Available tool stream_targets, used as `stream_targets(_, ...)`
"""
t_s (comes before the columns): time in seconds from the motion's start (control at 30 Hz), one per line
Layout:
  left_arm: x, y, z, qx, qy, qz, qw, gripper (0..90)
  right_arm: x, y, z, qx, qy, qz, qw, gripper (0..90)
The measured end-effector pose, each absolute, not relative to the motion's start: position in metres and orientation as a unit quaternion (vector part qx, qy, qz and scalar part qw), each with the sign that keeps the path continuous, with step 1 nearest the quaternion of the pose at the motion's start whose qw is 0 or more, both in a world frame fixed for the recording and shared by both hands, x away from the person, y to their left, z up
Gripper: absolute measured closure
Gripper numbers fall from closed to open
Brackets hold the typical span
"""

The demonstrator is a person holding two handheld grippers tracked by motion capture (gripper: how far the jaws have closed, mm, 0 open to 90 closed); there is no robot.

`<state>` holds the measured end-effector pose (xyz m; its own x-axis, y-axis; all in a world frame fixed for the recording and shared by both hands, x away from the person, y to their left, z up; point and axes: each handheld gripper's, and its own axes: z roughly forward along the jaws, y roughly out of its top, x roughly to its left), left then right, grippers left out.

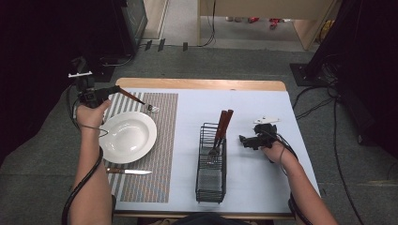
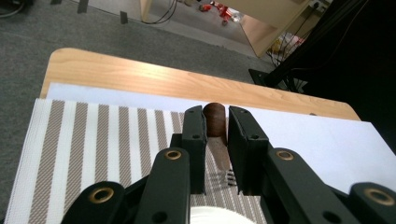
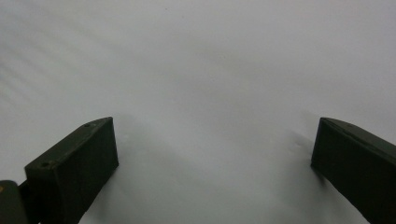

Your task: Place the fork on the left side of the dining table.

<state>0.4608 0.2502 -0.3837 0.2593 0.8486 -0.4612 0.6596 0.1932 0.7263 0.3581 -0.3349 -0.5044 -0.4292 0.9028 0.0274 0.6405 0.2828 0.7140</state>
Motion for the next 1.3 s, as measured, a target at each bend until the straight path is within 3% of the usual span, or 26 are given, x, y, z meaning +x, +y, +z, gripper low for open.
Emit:
stream_targets(0.9,0.463,0.284,-0.423,0.615,0.626,0.063,0.476,72.4,0.356,-0.334,-0.504,0.497,0.775,0.335,0.201,0.9)
stream_targets(1.3,0.464,0.293,-0.439,0.629,0.627,0.06,0.455,69.0,0.356,-0.334,-0.504,0.497,0.775,0.334,0.2,0.8)
